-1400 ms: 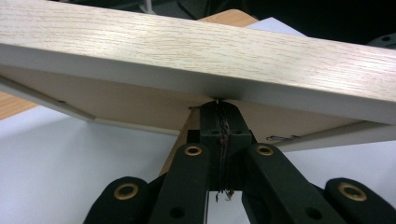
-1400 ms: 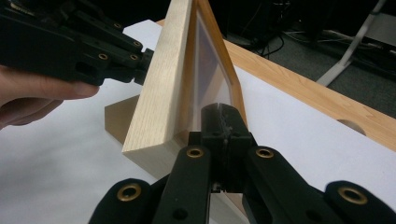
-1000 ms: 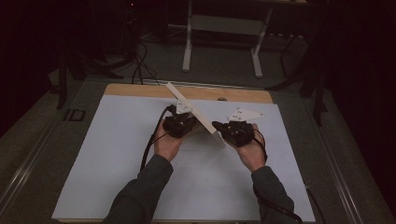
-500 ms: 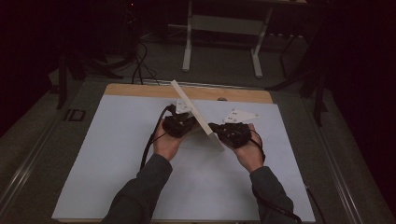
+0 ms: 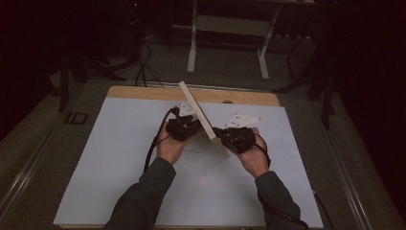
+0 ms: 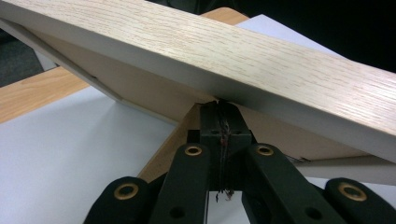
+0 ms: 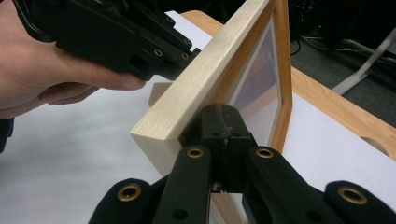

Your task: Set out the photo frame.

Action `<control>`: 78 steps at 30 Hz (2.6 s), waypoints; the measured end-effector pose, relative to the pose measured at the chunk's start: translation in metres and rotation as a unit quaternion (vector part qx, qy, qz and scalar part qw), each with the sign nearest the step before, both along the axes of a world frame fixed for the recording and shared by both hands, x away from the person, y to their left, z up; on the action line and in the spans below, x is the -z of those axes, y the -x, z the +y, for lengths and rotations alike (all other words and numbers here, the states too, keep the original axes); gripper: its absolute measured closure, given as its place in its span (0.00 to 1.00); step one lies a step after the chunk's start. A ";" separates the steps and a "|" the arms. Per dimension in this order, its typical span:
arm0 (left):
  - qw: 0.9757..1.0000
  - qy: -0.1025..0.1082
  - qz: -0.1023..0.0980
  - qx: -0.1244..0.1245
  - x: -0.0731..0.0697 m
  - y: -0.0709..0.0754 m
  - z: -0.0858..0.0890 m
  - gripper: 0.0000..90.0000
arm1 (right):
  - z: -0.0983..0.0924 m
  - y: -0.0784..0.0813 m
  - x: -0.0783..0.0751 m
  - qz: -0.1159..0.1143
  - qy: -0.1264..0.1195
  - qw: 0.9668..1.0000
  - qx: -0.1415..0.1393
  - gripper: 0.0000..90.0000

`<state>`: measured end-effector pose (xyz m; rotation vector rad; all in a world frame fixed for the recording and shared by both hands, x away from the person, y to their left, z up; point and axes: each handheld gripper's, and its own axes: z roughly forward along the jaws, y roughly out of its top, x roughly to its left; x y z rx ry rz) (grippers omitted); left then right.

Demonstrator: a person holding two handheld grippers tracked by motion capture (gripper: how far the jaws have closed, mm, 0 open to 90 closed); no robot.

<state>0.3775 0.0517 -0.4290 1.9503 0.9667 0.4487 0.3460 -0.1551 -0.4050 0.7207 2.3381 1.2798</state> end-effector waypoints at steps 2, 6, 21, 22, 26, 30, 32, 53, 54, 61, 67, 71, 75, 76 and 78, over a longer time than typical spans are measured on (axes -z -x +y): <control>1.000 0.000 0.000 0.001 0.000 0.000 0.000 1.00 | 0.000 0.000 0.000 0.000 0.000 1.000 0.000 1.00; 1.000 0.003 0.001 0.007 0.000 -0.001 0.002 1.00 | 0.002 0.002 0.000 -0.001 0.002 1.000 -0.006 1.00; 0.999 -0.001 -0.005 0.035 0.001 -0.003 0.005 1.00 | 0.005 0.007 0.001 0.001 0.006 1.000 -0.018 1.00; 0.999 -0.001 -0.004 0.036 0.001 -0.003 0.006 1.00 | 0.005 0.007 0.001 0.002 0.007 1.000 -0.019 1.00; 0.999 0.007 -0.002 0.041 0.002 -0.004 0.007 1.00 | 0.005 0.008 0.001 0.003 0.007 1.000 -0.023 1.00; 0.999 0.013 0.000 0.048 0.002 -0.005 0.009 1.00 | 0.005 0.008 0.002 0.005 0.006 1.000 -0.025 1.00; 0.999 0.018 -0.001 0.048 0.002 -0.005 0.010 1.00 | 0.004 0.008 0.003 0.006 0.006 1.000 -0.026 1.00; 0.997 -0.001 -0.010 0.073 -0.002 0.020 0.003 0.99 | -0.018 0.027 0.008 0.000 0.013 0.999 -0.036 1.00; 0.997 -0.004 -0.010 0.073 -0.002 0.020 0.003 1.00 | -0.018 0.027 0.008 0.000 0.014 0.999 -0.036 1.00; 0.998 -0.018 -0.018 0.064 -0.003 0.023 0.003 1.00 | -0.013 0.026 0.008 0.003 0.013 0.999 -0.046 1.00; 0.998 -0.012 -0.019 0.065 -0.005 0.023 0.006 1.00 | -0.007 0.026 0.007 0.004 0.013 0.999 -0.053 1.00; 0.998 -0.004 -0.013 0.067 -0.004 0.021 0.008 1.00 | -0.002 0.027 0.007 0.003 0.013 0.998 -0.058 1.00; 0.998 -0.003 -0.012 0.069 -0.004 0.020 0.010 1.00 | 0.003 0.027 0.007 0.004 0.012 0.998 -0.063 1.00; 0.997 -0.001 -0.011 0.070 -0.003 0.019 0.011 1.00 | 0.003 0.027 0.007 0.005 0.012 0.998 -0.063 1.00; 0.997 0.003 -0.009 0.071 -0.003 0.019 0.012 1.00 | 0.006 0.027 0.007 0.005 0.011 0.998 -0.064 1.00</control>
